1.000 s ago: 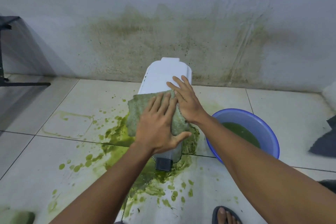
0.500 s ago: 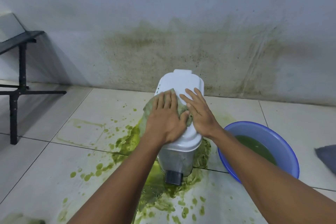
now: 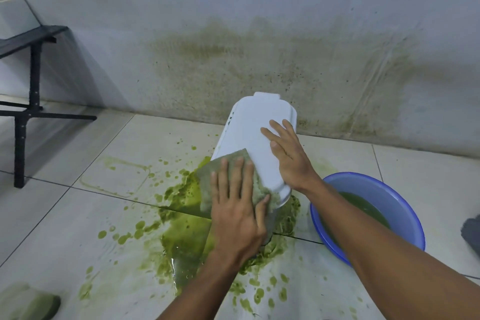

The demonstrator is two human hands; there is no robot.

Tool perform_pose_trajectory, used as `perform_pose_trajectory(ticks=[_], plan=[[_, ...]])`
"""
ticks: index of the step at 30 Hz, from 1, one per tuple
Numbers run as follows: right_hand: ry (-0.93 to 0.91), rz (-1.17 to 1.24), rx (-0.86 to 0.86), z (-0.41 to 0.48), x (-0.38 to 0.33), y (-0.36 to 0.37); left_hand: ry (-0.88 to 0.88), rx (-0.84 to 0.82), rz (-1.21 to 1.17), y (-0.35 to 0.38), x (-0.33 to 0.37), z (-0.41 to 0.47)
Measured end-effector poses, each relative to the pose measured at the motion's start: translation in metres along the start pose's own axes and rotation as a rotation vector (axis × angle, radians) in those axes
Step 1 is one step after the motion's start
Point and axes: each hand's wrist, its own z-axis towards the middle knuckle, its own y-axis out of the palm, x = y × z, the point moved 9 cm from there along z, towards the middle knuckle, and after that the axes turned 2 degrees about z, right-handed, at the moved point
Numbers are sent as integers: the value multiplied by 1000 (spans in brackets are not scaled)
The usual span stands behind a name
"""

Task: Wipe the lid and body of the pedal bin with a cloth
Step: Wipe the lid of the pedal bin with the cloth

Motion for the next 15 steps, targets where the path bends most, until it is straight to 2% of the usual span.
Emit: perform_pose_trajectory(ticks=[2, 4, 10, 12, 15], plan=[[0, -6, -8, 0, 0, -1, 120, -55, 45, 7, 21, 9], [-2, -6, -19, -1, 0, -1, 166, -122, 72, 7, 27, 29], [2, -51, -8, 0, -3, -1, -73, -460, -11, 15, -28, 98], [14, -62, -11, 0, -5, -1, -209, -431, -82, 10, -45, 96], [27, -76, -9, -2, -7, -1, -400, -163, -158, -6, -49, 55]])
